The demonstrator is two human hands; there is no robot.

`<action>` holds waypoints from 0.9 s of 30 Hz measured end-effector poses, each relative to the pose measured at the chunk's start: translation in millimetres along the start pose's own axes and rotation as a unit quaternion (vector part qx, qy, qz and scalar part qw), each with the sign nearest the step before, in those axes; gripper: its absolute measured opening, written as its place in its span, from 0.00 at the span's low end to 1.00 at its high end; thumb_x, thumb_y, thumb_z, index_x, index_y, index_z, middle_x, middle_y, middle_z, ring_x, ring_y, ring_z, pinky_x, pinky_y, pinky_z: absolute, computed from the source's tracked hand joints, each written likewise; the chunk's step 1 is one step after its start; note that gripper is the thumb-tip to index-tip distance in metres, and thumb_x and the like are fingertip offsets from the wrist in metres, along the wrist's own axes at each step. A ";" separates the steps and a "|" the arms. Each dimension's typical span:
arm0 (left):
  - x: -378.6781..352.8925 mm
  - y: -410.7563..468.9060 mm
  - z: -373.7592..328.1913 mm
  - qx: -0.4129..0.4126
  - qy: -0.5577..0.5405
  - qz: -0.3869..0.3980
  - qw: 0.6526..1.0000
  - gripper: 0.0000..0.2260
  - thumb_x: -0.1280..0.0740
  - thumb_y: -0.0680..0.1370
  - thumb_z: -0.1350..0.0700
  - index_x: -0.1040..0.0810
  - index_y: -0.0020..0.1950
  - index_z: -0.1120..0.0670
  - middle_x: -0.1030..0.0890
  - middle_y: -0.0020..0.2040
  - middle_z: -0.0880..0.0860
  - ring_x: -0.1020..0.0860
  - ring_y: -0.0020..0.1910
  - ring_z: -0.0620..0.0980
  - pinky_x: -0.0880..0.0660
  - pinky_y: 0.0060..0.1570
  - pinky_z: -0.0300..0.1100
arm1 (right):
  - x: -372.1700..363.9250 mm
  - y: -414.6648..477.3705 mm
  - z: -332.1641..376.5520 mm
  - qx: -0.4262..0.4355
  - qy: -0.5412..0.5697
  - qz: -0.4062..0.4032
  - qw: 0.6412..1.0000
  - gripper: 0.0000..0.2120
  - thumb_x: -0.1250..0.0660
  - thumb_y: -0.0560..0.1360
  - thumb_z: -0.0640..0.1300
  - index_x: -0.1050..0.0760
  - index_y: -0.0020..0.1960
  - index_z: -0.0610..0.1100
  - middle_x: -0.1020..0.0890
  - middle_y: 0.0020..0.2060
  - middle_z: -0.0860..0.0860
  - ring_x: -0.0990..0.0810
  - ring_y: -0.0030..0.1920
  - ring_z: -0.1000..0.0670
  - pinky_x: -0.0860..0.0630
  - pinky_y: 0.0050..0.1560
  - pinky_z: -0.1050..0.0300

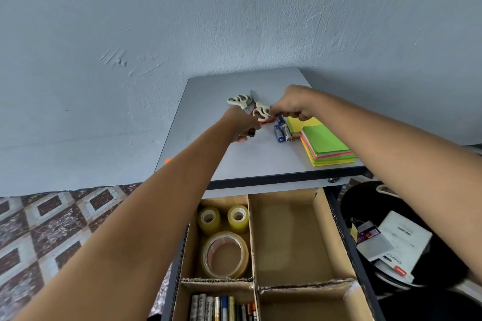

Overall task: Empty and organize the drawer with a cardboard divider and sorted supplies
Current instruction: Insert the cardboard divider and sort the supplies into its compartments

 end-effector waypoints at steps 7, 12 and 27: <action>-37.3 1.5 -16.7 0.002 -0.015 -0.006 1.000 0.11 0.28 0.72 0.61 0.30 0.44 0.58 0.28 0.34 0.54 0.28 0.34 0.50 0.28 0.33 0.42 | 25.4 0.6 -19.3 -0.017 0.024 -0.011 1.000 0.14 0.31 0.74 0.40 0.32 0.34 0.40 0.31 0.27 0.46 0.37 0.26 0.52 0.41 0.20 0.70; -47.3 -0.6 -14.8 0.005 0.049 -0.004 0.999 0.13 0.28 0.71 0.62 0.30 0.51 0.60 0.26 0.41 0.56 0.25 0.38 0.51 0.22 0.36 0.44 | 15.6 -3.2 -22.2 -0.008 -0.027 0.004 1.000 0.16 0.30 0.73 0.41 0.33 0.32 0.40 0.32 0.27 0.45 0.37 0.26 0.49 0.40 0.28 0.62; -15.0 -4.5 -2.4 0.044 0.032 0.033 0.998 0.12 0.29 0.73 0.65 0.33 0.40 0.59 0.27 0.40 0.58 0.25 0.36 0.52 0.21 0.41 0.47 | -7.4 -5.6 -1.3 0.036 -0.240 -0.021 0.970 0.17 0.31 0.73 0.43 0.34 0.30 0.40 0.30 0.26 0.46 0.33 0.25 0.49 0.39 0.25 0.61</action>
Point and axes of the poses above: each hand's wrist, its own y-axis towards the middle knuckle, its own x-axis out of the back of the hand, z = x × y, the point moved 1 cm from there along y, towards the middle knuckle
